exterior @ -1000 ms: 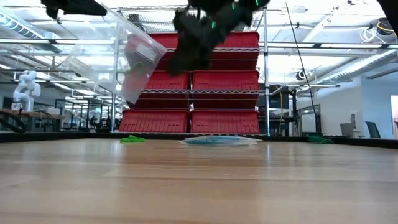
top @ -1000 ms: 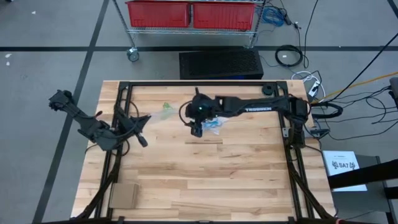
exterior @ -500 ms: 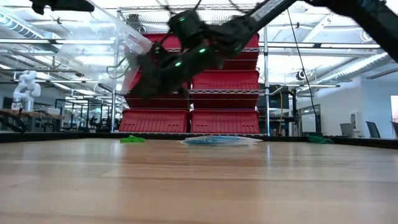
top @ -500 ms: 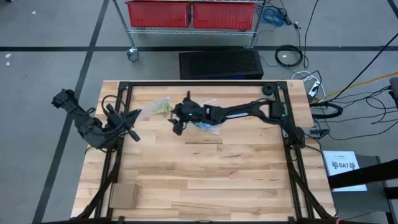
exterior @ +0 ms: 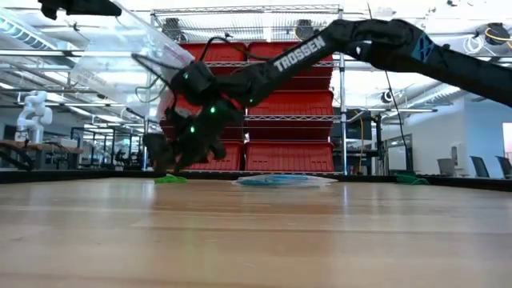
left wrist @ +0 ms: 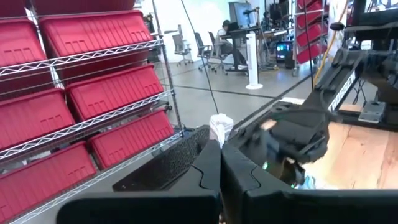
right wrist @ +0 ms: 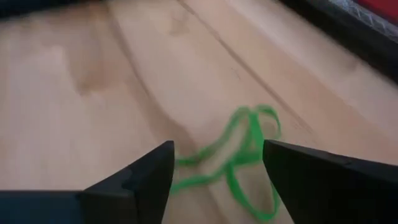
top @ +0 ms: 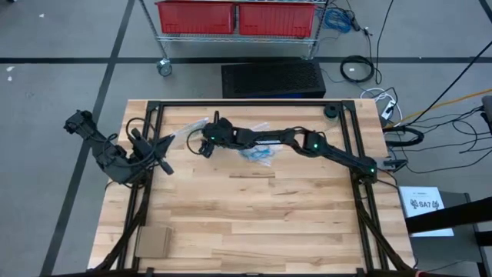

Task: Sort rubber bands
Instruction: Put the green rubber band into the open transparent zip lock bag

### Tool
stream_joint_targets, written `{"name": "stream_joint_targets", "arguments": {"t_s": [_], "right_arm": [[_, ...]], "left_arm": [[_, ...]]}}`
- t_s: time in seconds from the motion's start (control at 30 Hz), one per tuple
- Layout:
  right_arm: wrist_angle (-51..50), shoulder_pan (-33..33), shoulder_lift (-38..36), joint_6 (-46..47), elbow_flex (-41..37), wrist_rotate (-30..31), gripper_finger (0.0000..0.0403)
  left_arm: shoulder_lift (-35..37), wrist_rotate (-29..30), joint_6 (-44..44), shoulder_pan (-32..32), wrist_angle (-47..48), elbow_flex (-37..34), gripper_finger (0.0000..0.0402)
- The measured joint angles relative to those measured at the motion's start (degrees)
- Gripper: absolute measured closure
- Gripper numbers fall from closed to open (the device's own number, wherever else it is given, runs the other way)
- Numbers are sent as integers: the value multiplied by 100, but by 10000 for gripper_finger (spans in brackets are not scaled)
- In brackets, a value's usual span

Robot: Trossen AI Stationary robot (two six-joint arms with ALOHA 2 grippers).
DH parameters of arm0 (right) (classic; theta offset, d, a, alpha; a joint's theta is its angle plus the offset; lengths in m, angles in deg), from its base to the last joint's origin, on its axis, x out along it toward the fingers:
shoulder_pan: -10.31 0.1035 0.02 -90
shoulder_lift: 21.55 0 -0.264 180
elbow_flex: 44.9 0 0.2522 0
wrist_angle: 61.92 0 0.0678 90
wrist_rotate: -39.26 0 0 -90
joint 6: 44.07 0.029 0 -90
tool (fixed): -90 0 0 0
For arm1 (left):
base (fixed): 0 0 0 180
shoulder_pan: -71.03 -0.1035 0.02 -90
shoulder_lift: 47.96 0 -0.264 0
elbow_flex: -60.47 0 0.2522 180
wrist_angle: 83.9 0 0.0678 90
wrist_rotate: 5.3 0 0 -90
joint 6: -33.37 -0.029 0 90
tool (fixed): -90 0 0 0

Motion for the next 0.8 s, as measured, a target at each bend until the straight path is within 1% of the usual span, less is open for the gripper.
{"name": "stream_joint_targets", "arguments": {"t_s": [0.13,0.23,0.3,0.37,0.47,0.5,0.57,0.67,0.8], "right_arm": [[-129,-75,217,251,74,114,176],[-101,-95,259,317,83,219,203],[-94,-100,277,308,84,219,237],[-162,-100,277,255,87,211,286],[-327,-52,264,10,93,123,371],[-421,-21,248,-62,96,116,387],[-627,31,201,-131,102,33,391],[-1148,121,40,-289,96,-354,396],[-2291,372,-279,-664,84,-706,401]], "left_arm": [[0,-23,98,0,89,1,401],[0,-31,107,0,110,1,401],[0,-31,110,-1,111,1,401],[0,-33,111,-2,113,1,401],[0,-39,114,0,115,1,401],[0,-40,114,-2,117,1,401],[0,-42,114,0,121,1,401],[0,-82,115,0,131,1,401],[0,-115,116,-2,137,1,401]]}}
